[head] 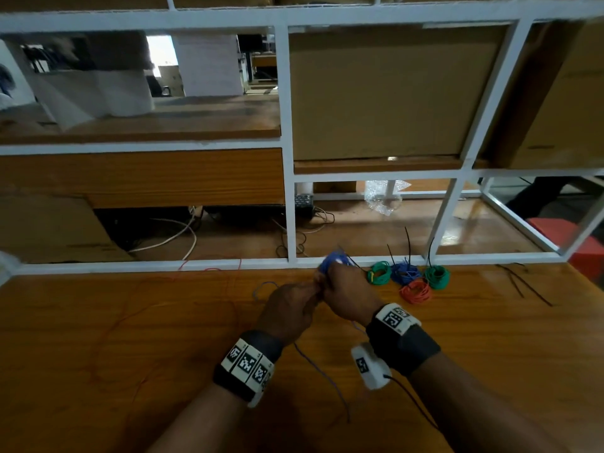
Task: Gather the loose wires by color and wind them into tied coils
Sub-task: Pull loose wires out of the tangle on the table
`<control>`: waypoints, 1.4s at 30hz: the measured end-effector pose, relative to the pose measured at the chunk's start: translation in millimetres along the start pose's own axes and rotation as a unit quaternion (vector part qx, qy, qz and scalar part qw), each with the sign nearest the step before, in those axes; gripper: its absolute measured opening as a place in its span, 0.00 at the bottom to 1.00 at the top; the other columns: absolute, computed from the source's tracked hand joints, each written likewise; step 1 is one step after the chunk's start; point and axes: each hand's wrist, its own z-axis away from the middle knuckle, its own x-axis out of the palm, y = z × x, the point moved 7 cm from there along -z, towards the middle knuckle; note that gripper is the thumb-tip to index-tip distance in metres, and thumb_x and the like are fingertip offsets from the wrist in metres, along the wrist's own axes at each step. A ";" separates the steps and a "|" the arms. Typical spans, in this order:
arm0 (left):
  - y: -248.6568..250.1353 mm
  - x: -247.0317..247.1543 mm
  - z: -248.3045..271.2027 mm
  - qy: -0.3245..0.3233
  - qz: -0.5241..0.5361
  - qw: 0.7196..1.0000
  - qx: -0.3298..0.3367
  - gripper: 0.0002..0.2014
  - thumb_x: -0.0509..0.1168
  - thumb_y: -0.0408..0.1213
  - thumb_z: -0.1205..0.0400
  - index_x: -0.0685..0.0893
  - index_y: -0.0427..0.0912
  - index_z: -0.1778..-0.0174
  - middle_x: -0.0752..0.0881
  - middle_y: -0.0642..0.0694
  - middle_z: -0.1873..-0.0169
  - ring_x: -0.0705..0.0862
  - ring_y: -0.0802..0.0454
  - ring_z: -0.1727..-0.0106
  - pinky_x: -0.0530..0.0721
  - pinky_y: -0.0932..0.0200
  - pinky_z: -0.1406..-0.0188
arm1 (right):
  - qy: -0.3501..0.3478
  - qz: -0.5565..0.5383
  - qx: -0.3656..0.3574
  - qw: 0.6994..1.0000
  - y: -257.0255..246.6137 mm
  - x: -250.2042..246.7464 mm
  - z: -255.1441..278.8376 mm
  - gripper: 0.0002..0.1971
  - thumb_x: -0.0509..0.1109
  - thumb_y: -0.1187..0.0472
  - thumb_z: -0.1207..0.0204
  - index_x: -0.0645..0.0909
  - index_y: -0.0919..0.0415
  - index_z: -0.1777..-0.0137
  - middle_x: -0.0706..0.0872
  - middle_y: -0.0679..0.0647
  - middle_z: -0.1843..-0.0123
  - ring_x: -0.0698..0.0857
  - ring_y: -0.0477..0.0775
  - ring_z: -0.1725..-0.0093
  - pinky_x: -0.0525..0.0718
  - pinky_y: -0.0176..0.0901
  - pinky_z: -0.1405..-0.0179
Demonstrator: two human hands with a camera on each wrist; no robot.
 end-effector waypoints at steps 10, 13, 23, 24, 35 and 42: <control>-44.4 -32.2 14.6 -0.058 -0.184 0.977 0.088 0.09 0.78 0.32 0.30 0.92 0.50 0.57 0.88 0.52 0.67 0.83 0.45 0.66 0.81 0.55 0.66 | -0.286 0.063 0.049 0.955 27.0 4.8 29.4 0.15 0.62 0.55 0.11 0.86 0.62 0.50 0.90 0.51 0.50 0.84 0.45 0.56 0.79 0.39 0.55; -48.9 -56.3 13.0 -0.019 -0.184 0.979 0.083 0.08 0.68 0.41 0.24 0.93 0.49 0.56 0.88 0.49 0.69 0.80 0.46 0.67 0.79 0.55 0.71 | -0.371 -0.030 0.067 0.926 18.6 7.5 51.1 0.28 0.57 0.39 0.09 0.90 0.57 0.57 0.89 0.41 0.62 0.85 0.40 0.58 0.80 0.33 0.48; -36.0 -33.9 2.1 0.032 -0.151 0.987 0.043 0.22 0.55 0.54 0.11 0.92 0.46 0.47 0.91 0.48 0.65 0.88 0.48 0.67 0.86 0.50 0.59 | -0.413 -0.582 -0.030 0.699 -29.7 28.1 63.6 0.16 0.59 0.56 0.07 0.81 0.70 0.37 0.90 0.67 0.50 0.79 0.86 0.39 0.72 0.80 0.31; -37.9 -30.0 4.8 0.037 -0.144 0.988 0.037 0.28 0.47 0.56 0.10 0.92 0.46 0.47 0.91 0.49 0.65 0.87 0.49 0.67 0.85 0.54 0.61 | -0.378 -0.648 -0.039 0.660 -32.1 18.1 57.8 0.16 0.59 0.58 0.08 0.80 0.71 0.37 0.90 0.66 0.49 0.84 0.77 0.37 0.78 0.69 0.29; -17.4 10.6 19.8 0.033 -0.108 0.994 -0.001 0.22 0.52 0.55 0.11 0.90 0.50 0.48 0.87 0.48 0.72 0.83 0.45 0.71 0.78 0.54 0.61 | 0.106 -0.687 0.049 0.717 0.8 -24.4 1.5 0.21 0.54 0.49 0.06 0.80 0.68 0.43 0.88 0.68 0.31 0.87 0.58 0.31 0.83 0.51 0.26; -7.2 -2.5 10.6 0.037 -0.139 0.990 -0.007 0.13 0.58 0.49 0.19 0.88 0.53 0.53 0.85 0.50 0.71 0.84 0.47 0.68 0.80 0.51 0.55 | -0.033 0.039 -0.071 0.996 -14.2 1.9 0.2 0.07 0.62 0.63 0.11 0.74 0.60 0.53 0.80 0.58 0.56 0.82 0.62 0.58 0.66 0.37 0.68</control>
